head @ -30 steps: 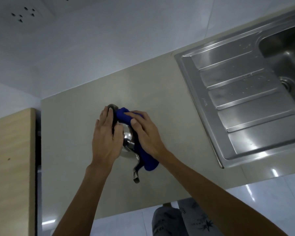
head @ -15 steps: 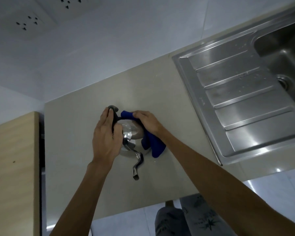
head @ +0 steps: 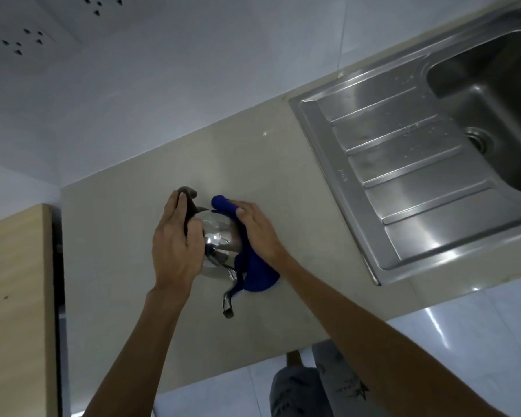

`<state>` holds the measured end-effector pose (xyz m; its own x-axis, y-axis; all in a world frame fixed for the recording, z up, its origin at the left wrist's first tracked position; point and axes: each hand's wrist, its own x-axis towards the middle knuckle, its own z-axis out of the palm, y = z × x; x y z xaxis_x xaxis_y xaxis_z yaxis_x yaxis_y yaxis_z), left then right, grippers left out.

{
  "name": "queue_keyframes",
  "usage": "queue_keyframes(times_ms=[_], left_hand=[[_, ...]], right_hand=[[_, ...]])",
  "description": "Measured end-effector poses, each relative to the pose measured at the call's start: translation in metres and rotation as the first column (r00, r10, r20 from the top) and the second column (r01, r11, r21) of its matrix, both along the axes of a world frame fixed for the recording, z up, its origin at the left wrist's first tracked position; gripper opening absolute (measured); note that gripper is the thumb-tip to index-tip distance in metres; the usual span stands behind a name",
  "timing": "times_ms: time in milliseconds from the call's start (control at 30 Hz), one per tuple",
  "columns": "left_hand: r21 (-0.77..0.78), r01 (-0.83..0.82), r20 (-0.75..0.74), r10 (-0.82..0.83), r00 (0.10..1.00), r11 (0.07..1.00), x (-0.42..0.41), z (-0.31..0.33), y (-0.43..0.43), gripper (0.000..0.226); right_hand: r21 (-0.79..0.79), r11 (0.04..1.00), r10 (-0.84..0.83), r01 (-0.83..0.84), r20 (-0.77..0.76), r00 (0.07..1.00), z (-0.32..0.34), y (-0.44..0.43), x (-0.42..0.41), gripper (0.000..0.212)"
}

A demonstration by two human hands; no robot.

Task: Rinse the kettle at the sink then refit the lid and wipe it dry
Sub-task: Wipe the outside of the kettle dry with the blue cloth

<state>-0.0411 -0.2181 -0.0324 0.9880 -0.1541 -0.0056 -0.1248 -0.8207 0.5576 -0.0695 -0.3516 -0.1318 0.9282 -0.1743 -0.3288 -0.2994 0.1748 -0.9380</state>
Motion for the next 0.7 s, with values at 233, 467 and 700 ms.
queue_keyframes(times_ms=[233,467,700], left_hand=[[0.002,0.004,-0.005,-0.004,1.000,1.000,-0.001,0.000,0.001,0.065],[0.030,0.015,-0.018,-0.014,1.000,0.999,0.000,0.000,0.002,0.064],[0.028,0.002,-0.030,-0.002,1.000,1.000,-0.001,-0.001,0.002,0.065]], right_hand=[[0.126,0.990,-0.048,0.054,-0.051,0.998,0.012,0.013,-0.025,0.041],[-0.044,0.999,-0.019,0.026,0.153,0.988,-0.004,0.021,-0.040,0.046],[-0.199,0.978,-0.005,0.058,0.254,0.967,0.022,0.043,-0.052,0.045]])
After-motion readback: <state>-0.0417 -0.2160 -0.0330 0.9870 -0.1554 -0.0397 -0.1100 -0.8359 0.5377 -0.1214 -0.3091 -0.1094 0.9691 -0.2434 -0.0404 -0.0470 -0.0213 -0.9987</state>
